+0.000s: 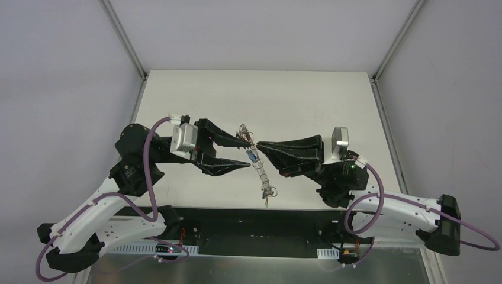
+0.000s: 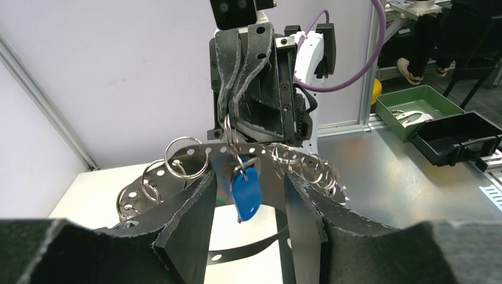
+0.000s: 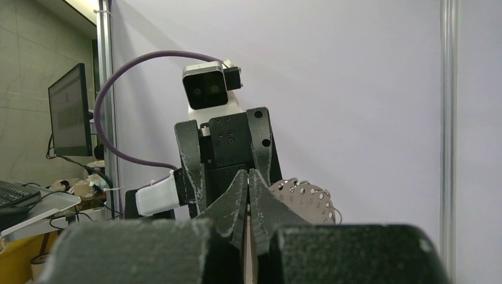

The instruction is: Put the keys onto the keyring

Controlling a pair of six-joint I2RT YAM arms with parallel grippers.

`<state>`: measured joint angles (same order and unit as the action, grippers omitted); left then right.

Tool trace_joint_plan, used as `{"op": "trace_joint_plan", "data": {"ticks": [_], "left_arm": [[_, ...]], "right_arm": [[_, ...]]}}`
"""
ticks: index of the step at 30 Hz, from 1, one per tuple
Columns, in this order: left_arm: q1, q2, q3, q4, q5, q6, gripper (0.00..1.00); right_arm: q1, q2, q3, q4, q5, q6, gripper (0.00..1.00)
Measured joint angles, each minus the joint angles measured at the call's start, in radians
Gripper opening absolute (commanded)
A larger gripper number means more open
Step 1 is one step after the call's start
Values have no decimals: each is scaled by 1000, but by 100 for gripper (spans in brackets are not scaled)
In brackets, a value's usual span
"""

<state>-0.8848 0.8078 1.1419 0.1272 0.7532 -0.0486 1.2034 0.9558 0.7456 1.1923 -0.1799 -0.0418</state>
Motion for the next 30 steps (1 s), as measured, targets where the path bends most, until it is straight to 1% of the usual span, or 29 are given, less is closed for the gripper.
{"op": "trace_joint_plan", "data": {"ticks": [11, 14, 18, 21, 24, 30], "left_arm": [[0, 1, 8, 11, -3, 0, 45], [0, 1, 9, 11, -4, 0, 44], [0, 1, 9, 11, -3, 0, 41], [0, 1, 9, 11, -3, 0, 34], [0, 2, 9, 11, -4, -1, 25], [0, 4, 10, 12, -5, -3, 15]], "right_arm": [[0, 26, 0, 0, 0, 0, 0], [0, 28, 0, 0, 0, 0, 0], [0, 33, 0, 0, 0, 0, 0], [0, 37, 0, 0, 0, 0, 0], [0, 38, 0, 0, 0, 0, 0], [2, 38, 0, 0, -3, 0, 0]]}}
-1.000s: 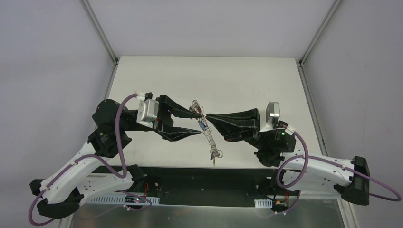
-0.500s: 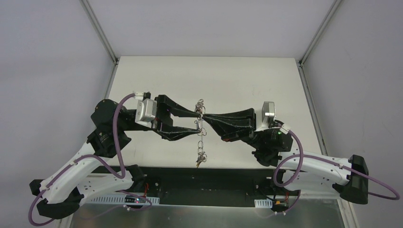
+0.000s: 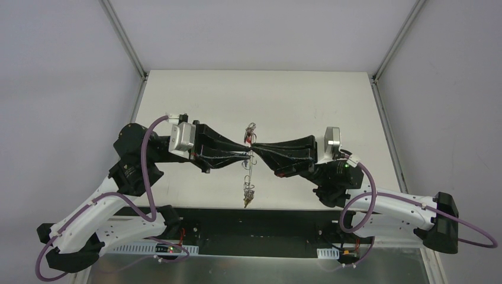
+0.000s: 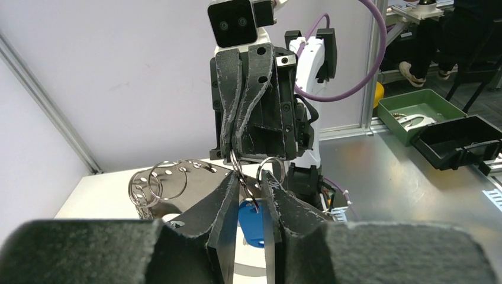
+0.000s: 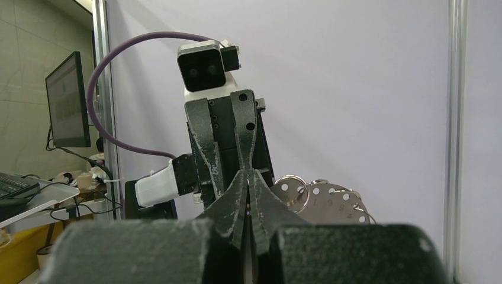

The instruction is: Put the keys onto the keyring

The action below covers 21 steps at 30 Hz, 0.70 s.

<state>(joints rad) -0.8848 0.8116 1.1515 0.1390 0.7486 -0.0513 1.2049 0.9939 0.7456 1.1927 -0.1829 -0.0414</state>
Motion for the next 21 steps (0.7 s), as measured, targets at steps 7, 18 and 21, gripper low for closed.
{"op": "trace_joint_plan", "data": {"ticks": [7, 18, 21], "left_arm": [[0, 2, 4, -7, 0, 1, 0], [0, 19, 38, -50, -3, 7, 0], [0, 27, 55, -73, -10, 7, 0]], "right_arm": [[1, 0, 0, 0, -6, 0, 0], [2, -4, 0, 3, -13, 0, 0], [2, -8, 0, -2, -13, 0, 0]]}}
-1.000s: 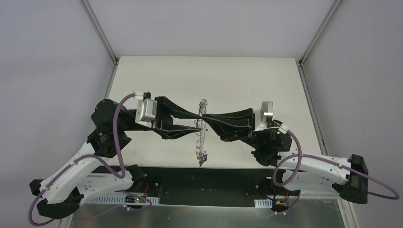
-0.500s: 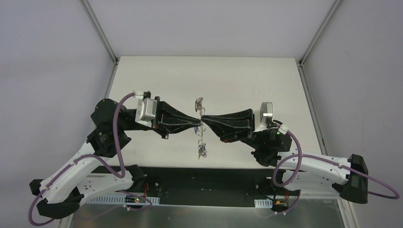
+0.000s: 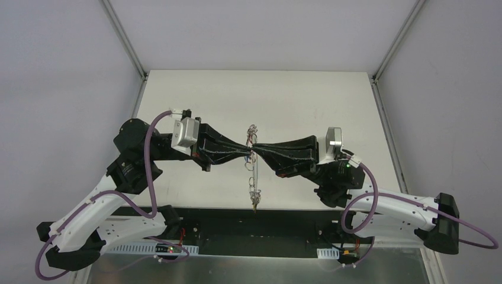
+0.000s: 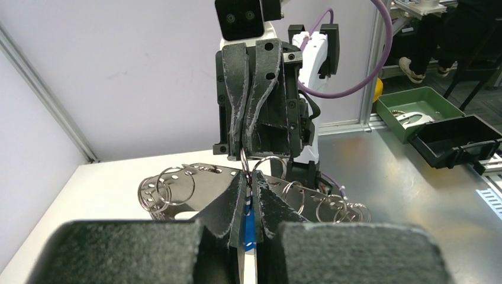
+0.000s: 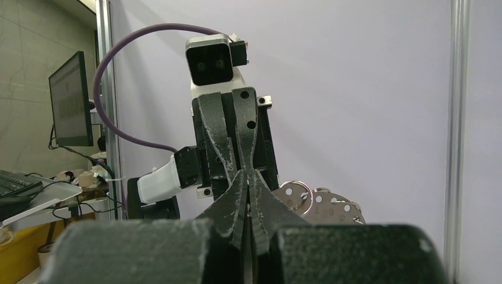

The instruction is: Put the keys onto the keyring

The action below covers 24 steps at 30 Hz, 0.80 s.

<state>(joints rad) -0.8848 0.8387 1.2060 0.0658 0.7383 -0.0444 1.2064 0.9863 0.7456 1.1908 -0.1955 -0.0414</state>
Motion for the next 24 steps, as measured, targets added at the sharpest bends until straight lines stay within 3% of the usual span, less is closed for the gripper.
{"op": "trace_joint_plan", "data": {"ticks": [4, 10, 12, 16, 24], "left_arm": [[-5, 11, 23, -39, -14, -5, 0], [-6, 32, 56, -127, -42, -23, 0], [-6, 35, 60, -165, -46, -27, 0], [-6, 46, 77, -245, -49, -46, 0], [-6, 70, 101, -375, -33, -76, 0]], "right_arm": [[0, -20, 0, -40, 0, -1, 0], [0, -94, 0, -196, 8, -26, 30], [0, -132, 0, -271, 12, -40, 36], [0, -226, 25, -504, 16, -80, 43], [0, -252, 292, -1117, -8, -174, 46]]}}
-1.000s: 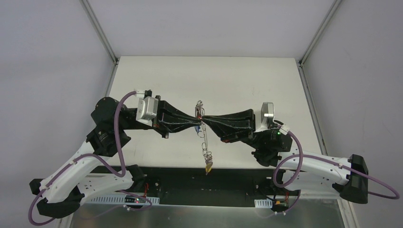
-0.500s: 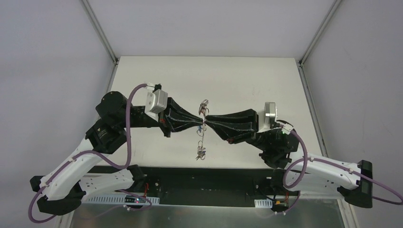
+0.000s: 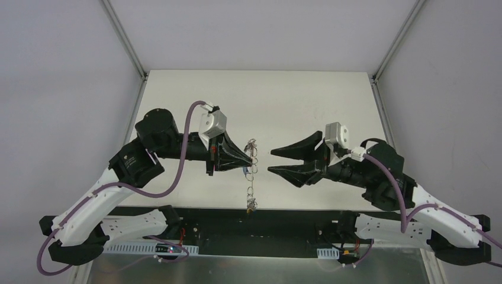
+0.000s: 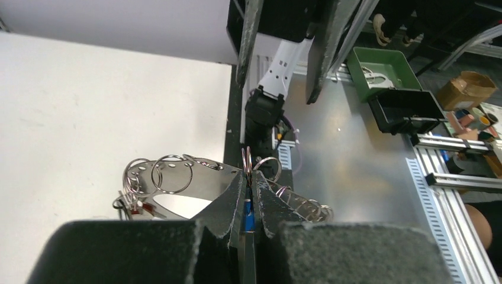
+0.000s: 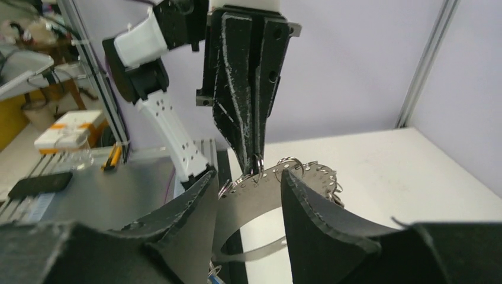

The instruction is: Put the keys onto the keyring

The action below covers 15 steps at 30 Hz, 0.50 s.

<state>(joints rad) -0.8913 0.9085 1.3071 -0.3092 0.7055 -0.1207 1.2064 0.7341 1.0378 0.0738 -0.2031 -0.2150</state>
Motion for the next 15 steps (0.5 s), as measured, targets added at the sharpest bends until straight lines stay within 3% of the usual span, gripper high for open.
{"op": "trace_joint_plan", "data": {"ticks": [8, 15], "left_arm": [[0, 65, 18, -116, 41, -20, 0], [0, 100, 55, -230, 74, -18, 0]], "right_arm": [[0, 143, 259, -444, -80, -97, 43], [0, 221, 285, -622, -107, -156, 43]]}}
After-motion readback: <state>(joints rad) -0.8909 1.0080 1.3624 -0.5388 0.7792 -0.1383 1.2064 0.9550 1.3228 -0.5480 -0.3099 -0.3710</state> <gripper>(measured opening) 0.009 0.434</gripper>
